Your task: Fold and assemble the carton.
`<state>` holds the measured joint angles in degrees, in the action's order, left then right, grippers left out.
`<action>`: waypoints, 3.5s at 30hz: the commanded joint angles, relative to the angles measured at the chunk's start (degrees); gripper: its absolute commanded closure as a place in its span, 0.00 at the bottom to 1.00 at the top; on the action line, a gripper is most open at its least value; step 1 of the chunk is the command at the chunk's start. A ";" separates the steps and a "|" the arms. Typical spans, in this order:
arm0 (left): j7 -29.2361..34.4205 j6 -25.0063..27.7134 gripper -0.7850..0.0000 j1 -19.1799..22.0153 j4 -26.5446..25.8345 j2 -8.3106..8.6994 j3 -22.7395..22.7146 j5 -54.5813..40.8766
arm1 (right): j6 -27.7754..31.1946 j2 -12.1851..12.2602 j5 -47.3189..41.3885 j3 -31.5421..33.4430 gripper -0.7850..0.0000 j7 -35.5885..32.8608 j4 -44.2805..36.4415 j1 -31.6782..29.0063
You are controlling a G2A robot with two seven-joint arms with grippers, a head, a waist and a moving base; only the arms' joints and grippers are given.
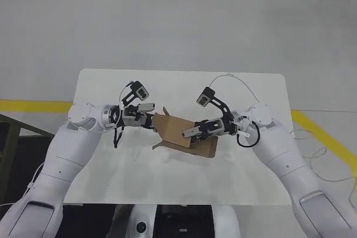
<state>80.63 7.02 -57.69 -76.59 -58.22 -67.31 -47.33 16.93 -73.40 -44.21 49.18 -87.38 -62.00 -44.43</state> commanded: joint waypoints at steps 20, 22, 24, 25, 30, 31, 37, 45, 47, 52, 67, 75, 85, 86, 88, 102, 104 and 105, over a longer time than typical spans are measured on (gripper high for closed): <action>-0.39 -0.84 0.00 -0.87 -0.92 0.10 -1.92 0.79 | 1.22 -0.32 -0.75 0.15 1.00 1.22 0.96 -0.21; -0.36 -0.95 0.00 -1.42 -1.52 0.27 -2.56 1.20 | 1.56 -0.22 -0.88 0.64 1.00 1.56 0.96 -0.37; -0.33 -1.18 0.00 -2.03 -2.17 0.43 -3.15 1.48 | 1.82 -0.09 -1.09 1.21 1.00 1.82 0.86 -0.58; -0.31 -1.31 0.00 -2.34 -2.50 0.50 -3.42 1.53 | 1.91 -0.03 -1.09 1.45 1.00 1.91 0.78 -0.70; 0.00 -2.03 0.00 -3.67 -4.33 0.69 -3.84 1.89 | 2.35 0.18 -1.44 2.47 1.00 2.35 0.31 -1.31; 0.16 -2.24 0.00 -3.90 -4.71 0.69 -3.70 1.94 | 2.47 0.21 -1.48 2.66 1.00 2.48 0.28 -1.41; 0.07 -2.23 0.00 -4.34 -5.70 0.68 -3.56 2.48 | 2.76 0.30 -1.47 3.31 1.00 2.76 -0.10 -1.86; -0.96 -1.47 0.00 -3.97 -5.66 0.60 -3.72 3.11 | 2.33 0.25 -1.87 3.44 1.00 2.33 -0.41 -2.55; -1.16 -1.34 0.00 -3.80 -5.60 0.55 -3.51 3.46 | 2.07 0.19 -1.98 3.33 1.00 2.07 -0.66 -2.71; -1.17 -1.06 0.00 -3.00 -5.14 0.34 -2.82 3.70 | 1.57 0.03 -1.80 3.01 1.00 1.57 -1.12 -2.88; -0.92 -0.49 0.00 -1.95 -4.15 0.07 -2.23 4.01 | 1.68 -0.47 -1.61 2.44 1.00 1.68 -1.26 -3.10; -1.01 -0.66 0.00 -1.93 -4.36 -0.06 -1.81 4.21 | 1.86 -0.65 -1.62 2.49 1.00 1.86 -1.05 -3.18; -2.18 -0.36 0.00 -2.22 -4.34 -0.07 -2.39 4.11 | 2.47 -0.01 -1.06 4.77 1.00 2.47 -1.57 -3.98; -2.36 -0.31 0.00 -2.39 -4.31 -0.05 -2.63 3.96 | 2.68 0.12 -0.91 5.16 1.00 2.68 -1.62 -4.12; -2.71 -0.25 0.00 -2.74 -4.40 0.03 -3.13 3.81 | 3.04 0.37 -0.78 5.95 1.00 3.04 -1.66 -4.41; -6.09 6.16 0.00 -5.55 -8.65 0.92 -5.82 13.80 | 6.17 1.08 -3.38 10.24 1.00 6.18 1.64 -5.79; -8.20 9.72 0.00 -6.34 -9.60 1.01 -6.38 16.64 | 5.73 1.05 -3.95 10.45 1.00 5.75 2.18 -5.82; -8.87 11.25 0.00 -6.76 -10.04 1.03 -6.50 17.57 | 5.44 1.02 -4.24 10.52 1.00 5.45 2.49 -5.78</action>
<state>72.55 16.57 -64.02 -86.23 -57.20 -73.70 -30.89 22.63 -72.36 -48.21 59.65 -81.67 -59.77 -50.25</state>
